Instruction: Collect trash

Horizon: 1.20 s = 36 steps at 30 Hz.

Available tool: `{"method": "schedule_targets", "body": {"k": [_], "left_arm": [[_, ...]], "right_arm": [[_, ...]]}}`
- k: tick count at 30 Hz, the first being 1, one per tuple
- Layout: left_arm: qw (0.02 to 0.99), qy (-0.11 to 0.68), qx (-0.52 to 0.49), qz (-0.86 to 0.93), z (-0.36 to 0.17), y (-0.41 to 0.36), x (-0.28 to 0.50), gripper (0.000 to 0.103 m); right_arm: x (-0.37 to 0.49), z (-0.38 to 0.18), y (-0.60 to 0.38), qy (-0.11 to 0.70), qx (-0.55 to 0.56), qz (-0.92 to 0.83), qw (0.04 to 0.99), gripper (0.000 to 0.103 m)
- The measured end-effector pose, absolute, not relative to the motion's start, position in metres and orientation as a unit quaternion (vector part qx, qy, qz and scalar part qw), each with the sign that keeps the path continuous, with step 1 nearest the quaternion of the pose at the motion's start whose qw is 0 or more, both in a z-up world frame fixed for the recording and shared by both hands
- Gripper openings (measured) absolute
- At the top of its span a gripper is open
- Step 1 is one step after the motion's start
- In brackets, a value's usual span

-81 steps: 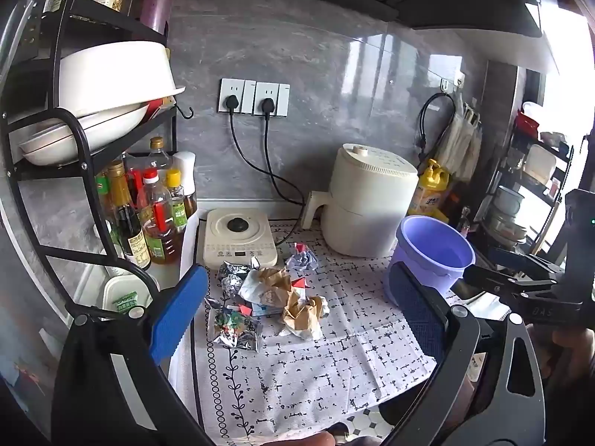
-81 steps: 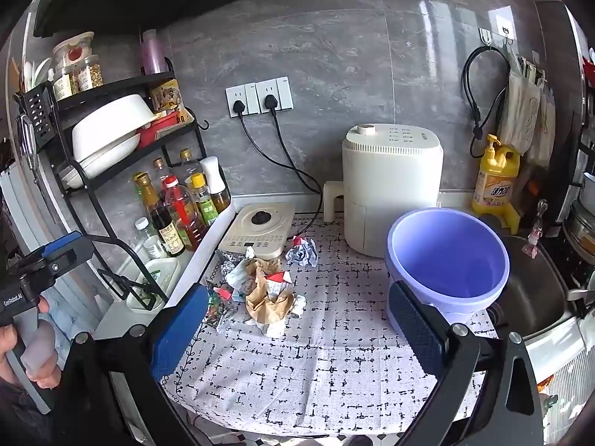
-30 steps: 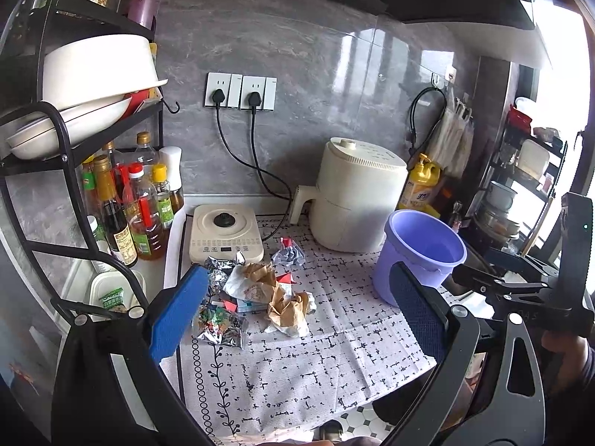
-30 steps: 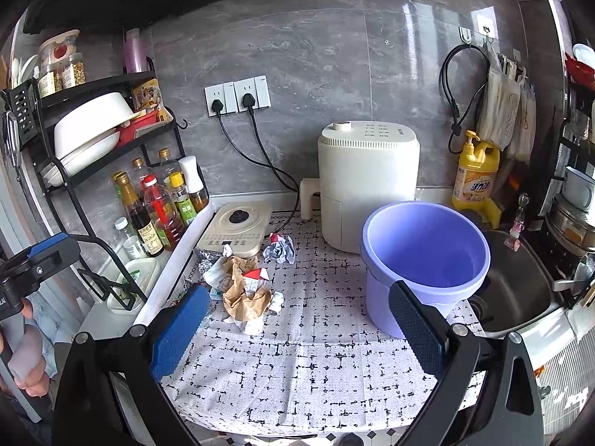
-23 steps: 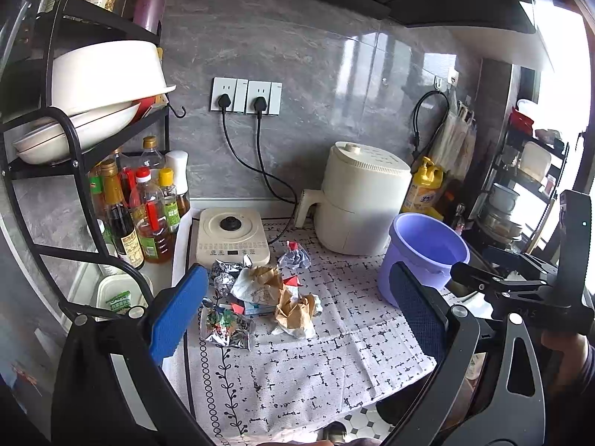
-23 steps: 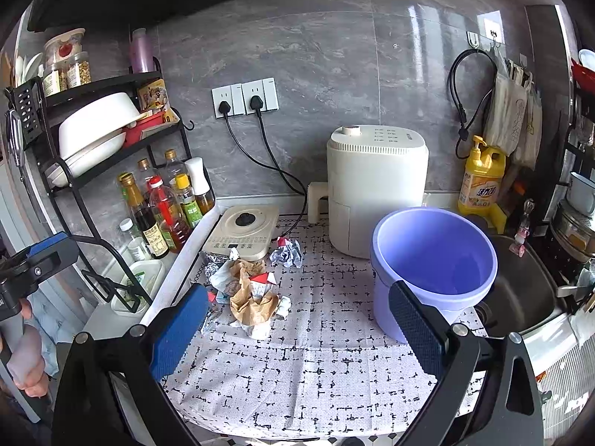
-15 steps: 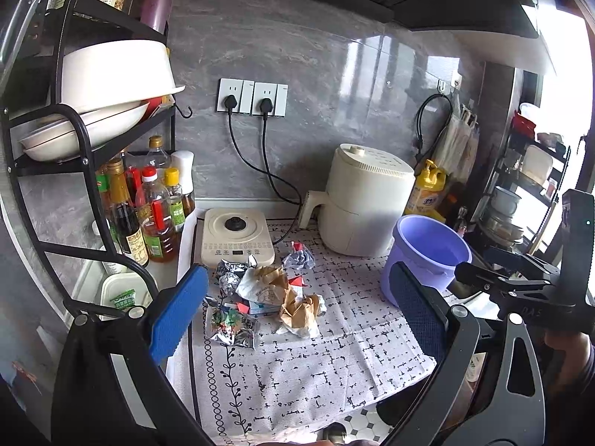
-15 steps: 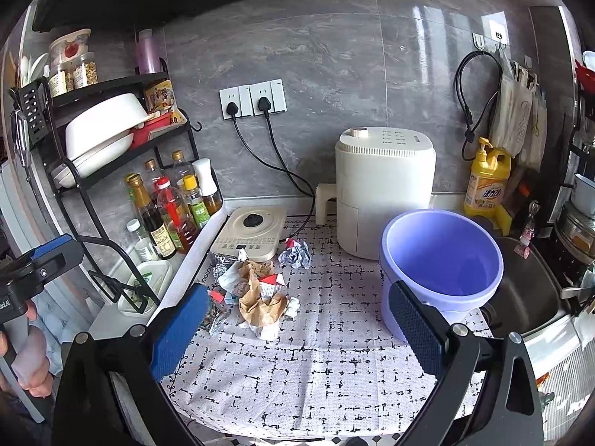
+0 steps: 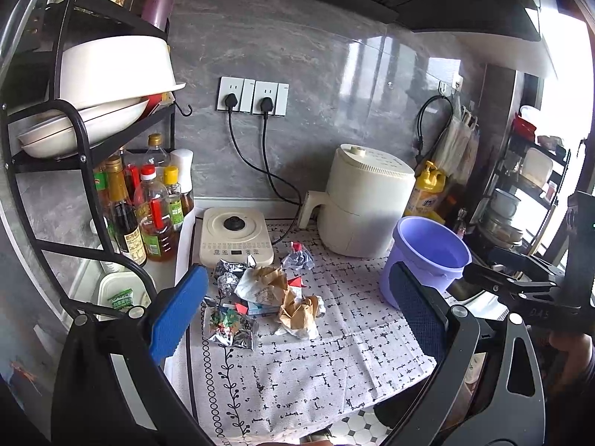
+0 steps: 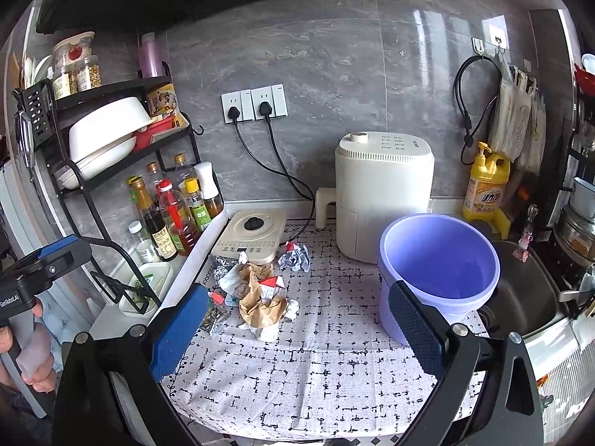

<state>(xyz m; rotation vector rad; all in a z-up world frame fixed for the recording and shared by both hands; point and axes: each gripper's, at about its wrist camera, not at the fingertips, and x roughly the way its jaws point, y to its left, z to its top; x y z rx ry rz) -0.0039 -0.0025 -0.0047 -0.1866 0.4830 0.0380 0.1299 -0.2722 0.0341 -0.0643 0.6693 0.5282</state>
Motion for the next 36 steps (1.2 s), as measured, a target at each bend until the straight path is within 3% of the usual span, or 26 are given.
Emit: {"method": "schedule_targets", "body": {"k": [16, 20, 28, 36], "left_arm": [[0.946, 0.291, -0.130, 0.055, -0.061, 0.035, 0.026, 0.097], [0.940, 0.301, -0.144, 0.064, -0.079, 0.044, 0.033, 0.097], [0.914, 0.361, -0.169, 0.077, -0.131, 0.051, 0.053, 0.071], [0.899, 0.372, -0.190, 0.132, -0.170, 0.071, 0.065, 0.065]], "right_arm": [[0.177, -0.008, -0.242, 0.355, -0.041, 0.299, 0.885, 0.095], [0.194, -0.024, -0.232, 0.370, -0.041, 0.314, 0.873, 0.088], [0.227, -0.053, -0.205, 0.397, -0.055, 0.349, 0.847, 0.081], [0.252, -0.085, -0.183, 0.423, -0.077, 0.368, 0.824, 0.077]]}}
